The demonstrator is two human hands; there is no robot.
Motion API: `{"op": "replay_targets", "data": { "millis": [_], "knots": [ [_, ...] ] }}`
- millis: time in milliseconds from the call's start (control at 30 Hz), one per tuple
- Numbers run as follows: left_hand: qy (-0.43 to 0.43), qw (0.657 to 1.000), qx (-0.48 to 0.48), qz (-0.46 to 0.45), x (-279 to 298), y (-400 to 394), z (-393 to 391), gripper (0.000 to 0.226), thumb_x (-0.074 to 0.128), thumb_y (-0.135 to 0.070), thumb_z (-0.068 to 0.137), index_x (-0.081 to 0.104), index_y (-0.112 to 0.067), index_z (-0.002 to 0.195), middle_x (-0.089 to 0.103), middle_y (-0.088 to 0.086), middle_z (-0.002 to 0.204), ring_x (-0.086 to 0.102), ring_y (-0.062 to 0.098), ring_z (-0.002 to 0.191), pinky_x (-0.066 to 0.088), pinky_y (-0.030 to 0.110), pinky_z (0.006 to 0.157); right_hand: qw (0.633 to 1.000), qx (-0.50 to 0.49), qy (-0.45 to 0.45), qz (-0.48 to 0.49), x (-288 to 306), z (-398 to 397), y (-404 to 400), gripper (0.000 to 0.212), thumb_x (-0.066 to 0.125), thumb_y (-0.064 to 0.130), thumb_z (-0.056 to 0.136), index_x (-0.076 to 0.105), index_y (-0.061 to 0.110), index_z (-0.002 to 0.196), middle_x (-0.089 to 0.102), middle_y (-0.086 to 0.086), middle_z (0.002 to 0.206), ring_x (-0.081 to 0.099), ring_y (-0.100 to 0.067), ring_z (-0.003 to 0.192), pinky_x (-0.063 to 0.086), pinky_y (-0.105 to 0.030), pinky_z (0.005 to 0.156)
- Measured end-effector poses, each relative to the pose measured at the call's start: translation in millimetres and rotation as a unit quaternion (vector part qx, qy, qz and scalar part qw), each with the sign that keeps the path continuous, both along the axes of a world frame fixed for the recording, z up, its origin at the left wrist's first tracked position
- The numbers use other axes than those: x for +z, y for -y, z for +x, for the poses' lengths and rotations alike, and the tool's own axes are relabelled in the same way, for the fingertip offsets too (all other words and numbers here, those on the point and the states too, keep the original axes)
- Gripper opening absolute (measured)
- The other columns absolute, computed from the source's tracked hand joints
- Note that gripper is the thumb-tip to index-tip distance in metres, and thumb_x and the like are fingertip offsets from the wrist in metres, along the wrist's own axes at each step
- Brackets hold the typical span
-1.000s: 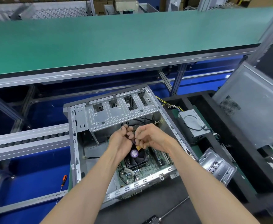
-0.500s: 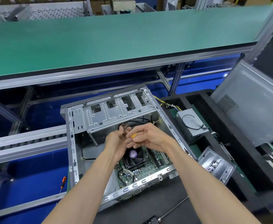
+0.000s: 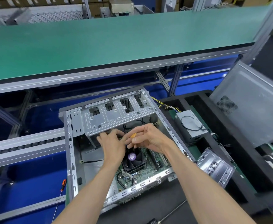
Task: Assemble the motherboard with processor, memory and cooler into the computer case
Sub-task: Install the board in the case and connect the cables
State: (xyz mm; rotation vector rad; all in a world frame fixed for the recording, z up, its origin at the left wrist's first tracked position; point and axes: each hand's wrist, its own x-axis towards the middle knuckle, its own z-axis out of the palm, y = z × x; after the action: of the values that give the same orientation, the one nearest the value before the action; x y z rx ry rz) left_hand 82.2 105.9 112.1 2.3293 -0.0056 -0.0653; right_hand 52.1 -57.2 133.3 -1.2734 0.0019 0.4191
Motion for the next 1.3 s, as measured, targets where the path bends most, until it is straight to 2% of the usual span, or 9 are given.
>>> {"op": "replay_targets", "data": {
  "millis": [67,133,267,367,667,900,1100,1167,1300],
  "knots": [
    [0.027,0.999,-0.033,-0.012,0.7,1.3,-1.7,0.007,0.067,-0.028,0.093,0.071,-0.023,0.091,0.062,0.002,0.096,0.046,0.025,0.108,0.037,0.039,0.091,1.0,-0.016,0.013,0.003,0.8,0.4,1.0,0.019,0.064,-0.004,0.087,0.074,-0.006,0.104,0.072,-0.027,0.094,0.069,-0.028,0.076,0.053,-0.029,0.07],
    [0.024,0.993,-0.07,-0.089,4.7,2.1,-4.4,0.011,0.062,-0.025,0.097,0.07,-0.027,0.091,0.07,-0.009,0.088,0.061,0.015,0.095,0.047,0.039,0.087,0.999,-0.047,0.009,0.01,1.0,0.6,1.8,0.017,0.059,-0.003,0.091,0.075,-0.002,0.096,0.071,-0.023,0.084,0.065,-0.024,0.068,0.051,-0.027,0.066],
    [-0.022,0.951,-0.131,-0.279,11.9,1.4,-10.4,0.017,0.062,-0.019,0.09,0.074,-0.03,0.094,0.074,-0.006,0.076,0.067,0.007,0.069,0.051,0.02,0.068,0.993,-0.112,-0.025,0.017,0.0,4.0,2.0,0.023,0.047,-0.016,0.091,0.065,-0.003,0.099,0.064,-0.019,0.072,0.054,-0.022,0.058,0.044,-0.027,0.058],
    [0.002,0.953,-0.126,-0.275,9.0,-0.4,-6.8,0.017,0.072,-0.02,0.087,0.079,-0.034,0.094,0.077,-0.011,0.083,0.071,0.006,0.081,0.049,0.013,0.072,0.987,-0.143,-0.069,0.027,-0.7,6.2,1.1,0.02,0.047,-0.014,0.094,0.055,-0.002,0.108,0.063,-0.02,0.07,0.052,-0.021,0.055,0.043,-0.028,0.054],
    [0.079,0.952,-0.124,-0.267,3.1,3.0,-1.8,0.017,0.079,-0.016,0.084,0.08,-0.028,0.096,0.075,-0.01,0.088,0.07,0.008,0.087,0.055,0.024,0.081,0.985,-0.146,-0.081,0.042,-3.8,6.8,6.4,0.016,0.054,-0.01,0.09,0.064,0.0,0.085,0.069,-0.024,0.073,0.059,-0.025,0.051,0.047,-0.028,0.052],
    [0.0,0.944,-0.105,-0.313,1.5,1.2,-0.4,0.008,0.078,-0.024,0.085,0.081,-0.027,0.093,0.077,-0.007,0.089,0.071,0.012,0.091,0.056,0.034,0.086,0.982,-0.162,-0.011,0.095,-2.7,4.4,5.9,0.02,0.053,-0.02,0.084,0.061,-0.004,0.093,0.073,-0.024,0.082,0.07,-0.024,0.064,0.052,-0.025,0.058],
    [-0.068,0.91,-0.11,-0.393,-3.5,5.9,-1.4,0.018,0.077,-0.012,0.086,0.081,-0.021,0.101,0.078,0.002,0.093,0.072,0.016,0.092,0.054,0.022,0.075,0.978,-0.187,0.003,0.088,-0.2,4.2,4.2,0.023,0.052,-0.022,0.084,0.066,-0.007,0.095,0.073,-0.023,0.082,0.068,-0.022,0.063,0.052,-0.024,0.058],
    [-0.067,0.909,-0.12,-0.393,-5.5,5.6,-0.4,0.017,0.073,-0.011,0.089,0.08,-0.018,0.103,0.078,0.001,0.092,0.069,0.013,0.087,0.051,0.024,0.072,0.978,-0.188,0.006,0.092,0.8,3.7,4.1,0.024,0.051,-0.022,0.085,0.067,-0.007,0.095,0.072,-0.023,0.083,0.068,-0.022,0.064,0.052,-0.025,0.059],
    [-0.044,0.891,-0.149,-0.426,-6.9,2.9,0.0,0.017,0.067,-0.023,0.092,0.08,-0.013,0.098,0.063,-0.013,0.064,0.043,0.004,0.061,0.038,0.017,0.061,0.978,-0.184,0.006,0.096,3.4,2.9,4.1,0.024,0.051,-0.021,0.086,0.067,-0.007,0.097,0.072,-0.023,0.084,0.067,-0.023,0.065,0.053,-0.025,0.061]
  ]
}}
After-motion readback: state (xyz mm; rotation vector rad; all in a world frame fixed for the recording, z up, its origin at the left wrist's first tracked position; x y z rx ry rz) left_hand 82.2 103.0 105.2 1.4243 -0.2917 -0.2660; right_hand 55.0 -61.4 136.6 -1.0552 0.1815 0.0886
